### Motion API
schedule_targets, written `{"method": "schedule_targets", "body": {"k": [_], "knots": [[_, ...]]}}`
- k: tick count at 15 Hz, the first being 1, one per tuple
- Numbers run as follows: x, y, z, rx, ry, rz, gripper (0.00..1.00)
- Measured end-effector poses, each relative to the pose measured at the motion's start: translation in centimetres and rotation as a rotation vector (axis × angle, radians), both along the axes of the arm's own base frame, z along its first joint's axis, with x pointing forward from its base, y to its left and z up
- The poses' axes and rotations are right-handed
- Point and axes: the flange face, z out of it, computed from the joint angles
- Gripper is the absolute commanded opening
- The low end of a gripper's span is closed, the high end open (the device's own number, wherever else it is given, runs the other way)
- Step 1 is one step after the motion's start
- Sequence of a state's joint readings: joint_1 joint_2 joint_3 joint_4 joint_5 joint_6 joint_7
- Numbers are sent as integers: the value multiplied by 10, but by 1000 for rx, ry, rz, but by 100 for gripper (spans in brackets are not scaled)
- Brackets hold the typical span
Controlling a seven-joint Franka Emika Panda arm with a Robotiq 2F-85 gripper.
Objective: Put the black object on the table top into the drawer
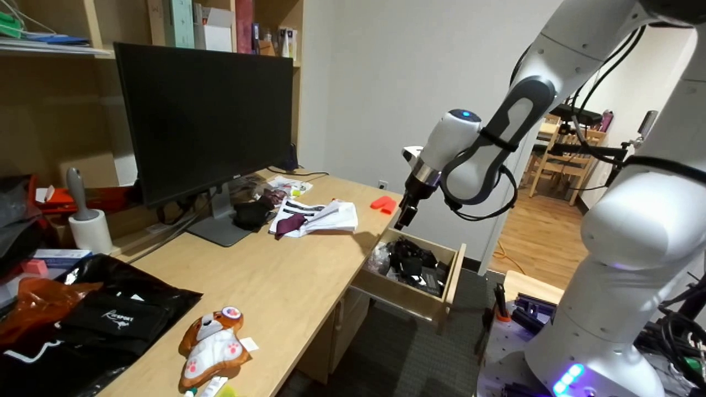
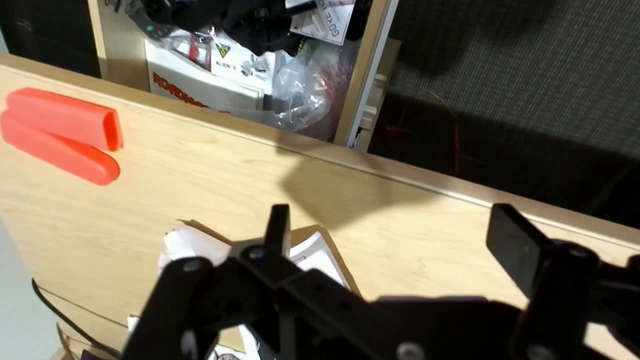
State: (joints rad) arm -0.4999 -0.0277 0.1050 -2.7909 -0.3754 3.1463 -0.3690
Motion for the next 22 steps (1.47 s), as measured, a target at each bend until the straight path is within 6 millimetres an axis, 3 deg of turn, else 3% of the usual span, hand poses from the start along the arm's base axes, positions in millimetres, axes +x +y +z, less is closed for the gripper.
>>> {"method": "schedule_targets", "body": {"k": [6, 9, 12, 15, 20, 22], "knots": [[-1, 0, -1, 10, 34, -28, 100], [3, 41, -23, 96, 197, -36, 100], [11, 85, -22, 176, 362, 8, 100], [22, 101, 1, 208, 489, 35, 100], [42, 82, 79, 207, 498, -36, 100], [42, 78, 87, 207, 483, -44, 100]]}}
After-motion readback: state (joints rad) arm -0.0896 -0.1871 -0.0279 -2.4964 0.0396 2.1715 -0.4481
